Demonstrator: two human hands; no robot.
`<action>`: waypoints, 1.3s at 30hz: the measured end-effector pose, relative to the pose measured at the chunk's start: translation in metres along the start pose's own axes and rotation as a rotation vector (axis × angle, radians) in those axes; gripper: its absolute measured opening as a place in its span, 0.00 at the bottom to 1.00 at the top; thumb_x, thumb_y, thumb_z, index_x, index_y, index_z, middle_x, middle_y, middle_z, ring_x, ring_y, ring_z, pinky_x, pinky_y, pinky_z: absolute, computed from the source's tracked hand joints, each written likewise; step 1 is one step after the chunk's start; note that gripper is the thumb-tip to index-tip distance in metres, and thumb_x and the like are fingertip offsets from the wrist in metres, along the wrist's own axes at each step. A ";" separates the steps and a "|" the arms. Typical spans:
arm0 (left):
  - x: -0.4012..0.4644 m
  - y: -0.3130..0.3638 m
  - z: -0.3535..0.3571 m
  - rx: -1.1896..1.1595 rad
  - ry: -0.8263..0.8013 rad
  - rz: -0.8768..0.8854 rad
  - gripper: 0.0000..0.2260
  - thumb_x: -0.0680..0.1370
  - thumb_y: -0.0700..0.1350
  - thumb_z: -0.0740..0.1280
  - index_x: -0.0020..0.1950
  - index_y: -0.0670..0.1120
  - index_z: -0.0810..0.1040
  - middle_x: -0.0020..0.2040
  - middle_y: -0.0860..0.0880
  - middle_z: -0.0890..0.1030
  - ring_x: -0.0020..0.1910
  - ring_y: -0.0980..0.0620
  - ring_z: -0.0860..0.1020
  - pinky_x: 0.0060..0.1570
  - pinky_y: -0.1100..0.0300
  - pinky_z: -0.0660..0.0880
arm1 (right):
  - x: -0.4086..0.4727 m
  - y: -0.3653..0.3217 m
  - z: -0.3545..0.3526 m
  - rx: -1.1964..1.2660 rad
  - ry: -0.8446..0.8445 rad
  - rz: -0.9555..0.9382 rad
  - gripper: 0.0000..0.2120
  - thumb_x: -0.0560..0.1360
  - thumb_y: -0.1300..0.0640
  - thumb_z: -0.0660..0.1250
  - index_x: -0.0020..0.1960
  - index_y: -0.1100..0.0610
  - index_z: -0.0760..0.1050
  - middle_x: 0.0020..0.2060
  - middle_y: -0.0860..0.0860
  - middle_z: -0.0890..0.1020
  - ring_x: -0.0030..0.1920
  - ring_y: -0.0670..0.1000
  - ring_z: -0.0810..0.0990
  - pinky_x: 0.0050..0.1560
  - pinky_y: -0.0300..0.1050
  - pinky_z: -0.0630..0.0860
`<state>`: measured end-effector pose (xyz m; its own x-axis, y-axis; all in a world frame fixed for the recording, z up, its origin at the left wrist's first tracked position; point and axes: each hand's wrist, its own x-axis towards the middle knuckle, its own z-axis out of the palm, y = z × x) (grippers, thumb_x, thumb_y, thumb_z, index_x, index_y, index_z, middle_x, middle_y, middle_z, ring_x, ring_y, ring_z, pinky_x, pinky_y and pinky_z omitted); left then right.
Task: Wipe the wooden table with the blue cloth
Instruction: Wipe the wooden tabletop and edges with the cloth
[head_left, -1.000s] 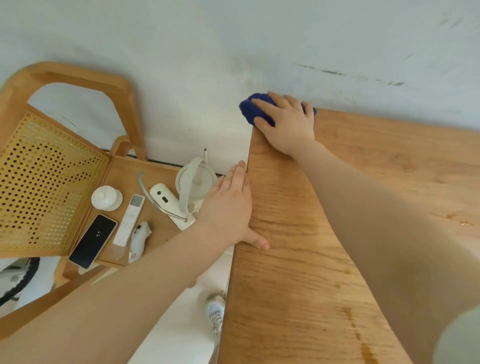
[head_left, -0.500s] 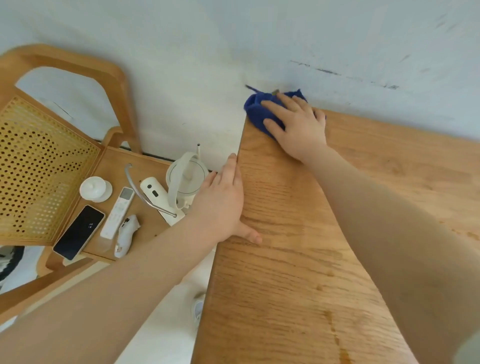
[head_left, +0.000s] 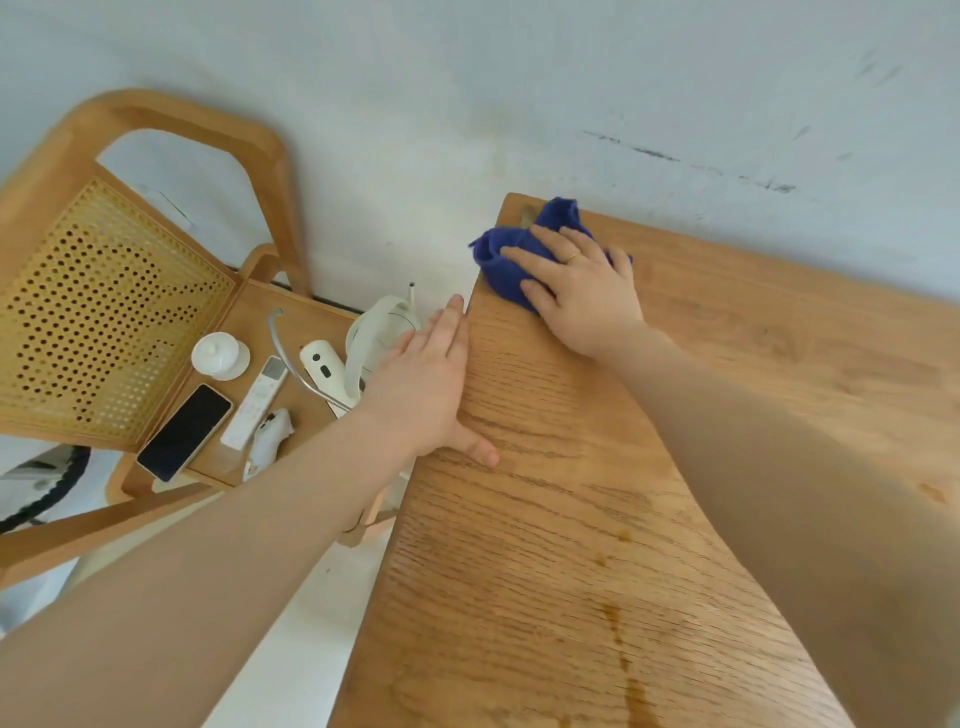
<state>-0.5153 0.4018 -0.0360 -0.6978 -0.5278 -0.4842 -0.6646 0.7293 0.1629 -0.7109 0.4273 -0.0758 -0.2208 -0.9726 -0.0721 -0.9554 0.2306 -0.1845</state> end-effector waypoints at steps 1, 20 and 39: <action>0.000 0.000 0.001 0.003 -0.014 -0.006 0.64 0.57 0.70 0.70 0.75 0.40 0.36 0.76 0.46 0.34 0.76 0.48 0.42 0.74 0.54 0.44 | 0.012 0.008 0.000 0.013 0.021 0.071 0.19 0.80 0.46 0.51 0.71 0.38 0.60 0.74 0.47 0.61 0.74 0.54 0.56 0.68 0.59 0.53; -0.002 0.010 -0.003 0.225 -0.067 0.037 0.59 0.62 0.71 0.65 0.75 0.43 0.32 0.75 0.46 0.30 0.75 0.47 0.35 0.72 0.50 0.37 | -0.009 0.045 -0.005 0.047 0.066 0.121 0.19 0.80 0.47 0.52 0.70 0.39 0.63 0.73 0.48 0.63 0.73 0.53 0.57 0.68 0.57 0.53; 0.006 0.079 0.013 0.042 -0.034 -0.064 0.65 0.57 0.73 0.68 0.74 0.40 0.33 0.75 0.43 0.31 0.75 0.47 0.36 0.75 0.53 0.43 | -0.035 0.087 -0.010 0.045 0.057 0.148 0.19 0.80 0.46 0.52 0.70 0.39 0.62 0.74 0.48 0.62 0.74 0.54 0.56 0.68 0.58 0.53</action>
<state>-0.5686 0.4622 -0.0371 -0.6443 -0.5592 -0.5218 -0.6953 0.7124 0.0950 -0.7880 0.4809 -0.0793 -0.3705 -0.9277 -0.0457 -0.9022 0.3712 -0.2196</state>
